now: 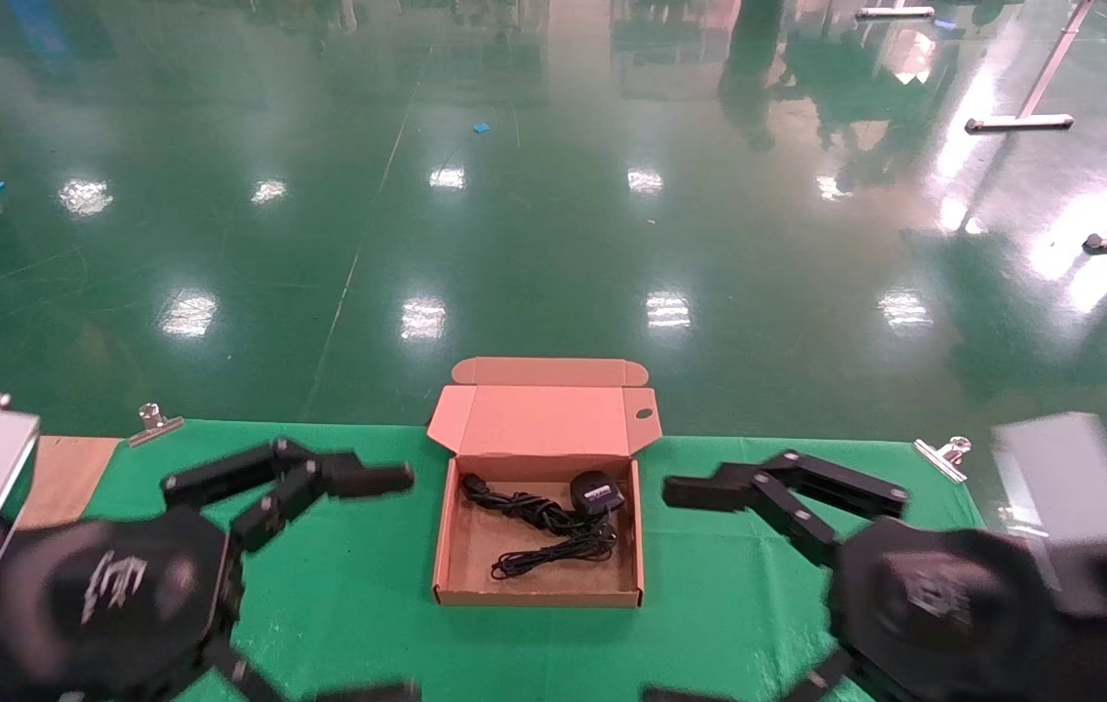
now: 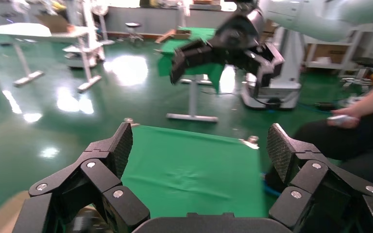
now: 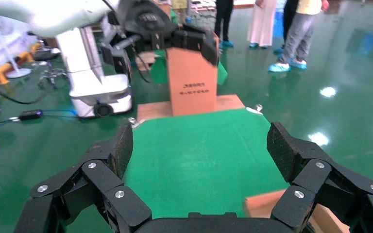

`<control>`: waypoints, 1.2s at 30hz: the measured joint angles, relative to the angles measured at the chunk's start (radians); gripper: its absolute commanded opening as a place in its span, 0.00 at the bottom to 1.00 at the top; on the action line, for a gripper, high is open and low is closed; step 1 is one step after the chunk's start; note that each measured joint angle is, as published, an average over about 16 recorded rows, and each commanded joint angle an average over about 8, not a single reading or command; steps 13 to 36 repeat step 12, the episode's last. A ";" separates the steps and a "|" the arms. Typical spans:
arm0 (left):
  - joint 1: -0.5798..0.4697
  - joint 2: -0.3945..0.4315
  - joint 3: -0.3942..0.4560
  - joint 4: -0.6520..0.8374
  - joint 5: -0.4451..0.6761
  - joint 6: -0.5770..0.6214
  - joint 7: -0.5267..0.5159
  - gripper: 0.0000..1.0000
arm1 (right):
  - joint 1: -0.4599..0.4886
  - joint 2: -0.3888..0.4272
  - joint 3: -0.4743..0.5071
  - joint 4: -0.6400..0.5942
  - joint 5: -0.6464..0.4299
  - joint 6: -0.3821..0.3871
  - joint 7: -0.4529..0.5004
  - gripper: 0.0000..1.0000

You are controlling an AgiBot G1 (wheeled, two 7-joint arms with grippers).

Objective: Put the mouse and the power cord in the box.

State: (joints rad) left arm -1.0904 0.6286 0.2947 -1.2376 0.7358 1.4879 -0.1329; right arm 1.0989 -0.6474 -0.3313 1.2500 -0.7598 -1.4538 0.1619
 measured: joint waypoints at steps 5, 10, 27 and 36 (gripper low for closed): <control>0.015 -0.017 -0.014 -0.056 -0.005 0.008 -0.057 1.00 | -0.026 0.038 0.055 0.036 0.031 -0.044 0.024 1.00; 0.020 -0.022 -0.019 -0.079 -0.007 0.011 -0.078 1.00 | -0.037 0.054 0.078 0.052 0.045 -0.063 0.033 1.00; 0.021 -0.023 -0.020 -0.086 -0.008 0.012 -0.083 1.00 | -0.040 0.059 0.086 0.056 0.049 -0.069 0.035 1.00; 0.021 -0.023 -0.020 -0.086 -0.008 0.012 -0.083 1.00 | -0.040 0.059 0.086 0.056 0.049 -0.069 0.035 1.00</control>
